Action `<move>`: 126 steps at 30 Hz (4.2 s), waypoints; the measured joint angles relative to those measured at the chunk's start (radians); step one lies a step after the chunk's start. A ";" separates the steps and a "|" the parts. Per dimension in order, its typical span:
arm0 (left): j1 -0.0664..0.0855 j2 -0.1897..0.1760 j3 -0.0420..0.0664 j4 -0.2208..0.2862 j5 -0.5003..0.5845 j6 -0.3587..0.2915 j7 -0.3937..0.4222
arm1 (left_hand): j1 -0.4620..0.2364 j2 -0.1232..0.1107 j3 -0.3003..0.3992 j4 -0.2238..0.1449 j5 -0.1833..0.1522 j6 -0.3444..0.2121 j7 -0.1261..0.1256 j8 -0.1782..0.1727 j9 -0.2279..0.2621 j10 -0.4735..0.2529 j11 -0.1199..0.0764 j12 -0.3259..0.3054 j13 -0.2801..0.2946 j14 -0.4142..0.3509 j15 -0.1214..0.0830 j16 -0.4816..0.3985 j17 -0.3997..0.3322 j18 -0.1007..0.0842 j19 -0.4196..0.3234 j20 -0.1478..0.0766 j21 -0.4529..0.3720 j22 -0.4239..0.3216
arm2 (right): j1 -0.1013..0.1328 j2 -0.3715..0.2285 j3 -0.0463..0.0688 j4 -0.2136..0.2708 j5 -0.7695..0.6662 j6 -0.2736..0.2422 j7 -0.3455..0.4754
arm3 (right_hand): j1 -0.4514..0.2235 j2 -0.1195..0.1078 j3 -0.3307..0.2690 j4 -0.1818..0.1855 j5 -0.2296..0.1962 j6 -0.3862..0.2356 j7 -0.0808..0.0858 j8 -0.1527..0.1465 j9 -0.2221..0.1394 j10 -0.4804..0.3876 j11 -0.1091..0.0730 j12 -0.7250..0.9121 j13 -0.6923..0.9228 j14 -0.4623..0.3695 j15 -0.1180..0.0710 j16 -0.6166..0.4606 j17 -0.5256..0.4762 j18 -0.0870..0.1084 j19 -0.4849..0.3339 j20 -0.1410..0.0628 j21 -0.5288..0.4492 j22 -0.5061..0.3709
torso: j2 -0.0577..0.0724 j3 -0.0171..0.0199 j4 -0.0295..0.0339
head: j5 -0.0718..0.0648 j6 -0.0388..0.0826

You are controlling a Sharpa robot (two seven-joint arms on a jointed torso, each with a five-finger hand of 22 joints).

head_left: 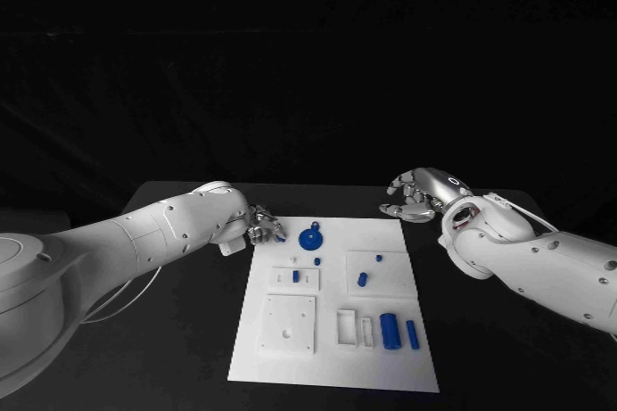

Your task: Assemble the parts on the task board

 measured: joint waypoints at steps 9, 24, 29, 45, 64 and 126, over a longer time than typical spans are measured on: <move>-0.001 -0.013 0.000 0.014 0.023 -0.017 0.001 | -0.008 0.016 0.017 -0.037 0.039 0.022 -0.004 0.007 -0.008 0.012 -0.004 -0.007 0.000 0.007 0.007 -0.004 0.002 0.000 0.000 0.000 0.000 0.004 | 0.000 -0.001 0.000 -0.002 0.000 0.001 0.000 | 0.000 0.000 0.000 0.000 0.000 0.000 0.000 0.000 0.000 0.000 0.000 0.000 -0.001 0.000 0.000 0.000 0.001 0.000 0.000 0.000 0.000 0.000 | 0.000 0.0002 0.0000 | 0.001 0.000; -0.001 -0.123 0.000 0.198 0.063 -0.080 0.000 | -0.081 0.032 0.038 -0.100 0.222 0.052 0.006 0.028 -0.019 0.043 -0.007 -0.011 0.004 0.038 0.002 -0.004 0.011 0.000 0.029 -0.007 0.000 0.015 | 0.000 -0.008 0.000 -0.001 0.001 0.003 0.000 | 0.000 0.000 -0.003 0.003 0.000 0.002 0.002 0.000 0.000 0.000 0.000 0.004 -0.001 0.000 0.000 0.000 0.001 0.000 0.000 0.000 0.000 0.000 | -0.002 0.0008 0.0019 | 0.007 0.003; 0.000 -0.188 -0.001 0.295 0.063 -0.105 -0.002 | -0.096 0.031 0.037 -0.110 0.268 0.064 0.007 0.037 -0.021 0.058 -0.007 -0.011 0.008 0.053 -0.002 0.003 0.017 0.000 0.044 -0.011 0.000 0.019 | 0.000 -0.010 0.000 -0.001 0.001 0.004 0.000 | 0.000 0.000 -0.003 0.003 0.000 0.002 0.002 0.000 0.000 0.000 0.000 0.004 -0.001 0.000 0.000 0.000 0.001 0.000 0.000 0.001 0.000 0.000 | -0.002 0.0009 0.0036 | 0.008 0.003; -0.001 -0.302 -0.046 0.533 -0.046 -0.206 -0.018 | -0.131 0.010 0.043 -0.118 0.369 0.106 -0.006 0.049 -0.007 0.102 -0.016 0.035 0.045 0.108 -0.015 0.054 0.046 -0.002 0.095 -0.027 0.047 0.037 | 0.000 -0.011 0.000 -0.012 0.006 0.004 0.003 | 0.000 0.000 -0.003 0.003 0.000 0.002 0.002 0.000 0.000 0.000 0.000 0.004 -0.002 0.000 0.000 0.000 0.001 0.000 -0.002 0.002 0.000 0.000 | -0.002 0.0006 0.0049 | 0.017 -0.002; -0.018 -0.308 -0.073 0.609 -0.178 -0.285 -0.039 | -0.148 0.020 0.038 -0.122 0.416 0.109 -0.006 0.070 0.014 0.103 -0.019 0.092 0.081 0.115 -0.015 0.097 0.068 -0.008 0.112 -0.029 0.078 0.036 | 0.000 -0.011 0.000 -0.012 0.010 0.007 0.005 | 0.000 0.000 -0.005 0.005 0.000 0.000 0.000 0.000 0.000 0.000 0.000 0.004 -0.002 0.000 0.000 0.000 0.001 0.000 -0.002 0.003 0.000 0.000 | -0.001 0.0002 0.0031 | 0.023 -0.011; -0.050 -0.306 -0.068 0.610 -0.292 -0.305 -0.045 | -0.154 0.022 0.038 -0.122 0.421 0.108 -0.016 0.150 0.016 0.106 -0.023 0.112 0.086 0.119 -0.020 0.109 0.072 -0.009 0.115 -0.032 0.089 0.036 | 0.000 -0.018 0.000 -0.012 0.014 0.012 0.008 | 0.000 0.000 -0.006 0.011 0.000 0.001 0.003 0.000 0.000 0.000 0.000 0.004 -0.004 0.000 0.000 -0.004 0.003 0.000 -0.004 0.000 -0.004 0.000 | -0.002 0.0004 0.0034 | 0.024 -0.024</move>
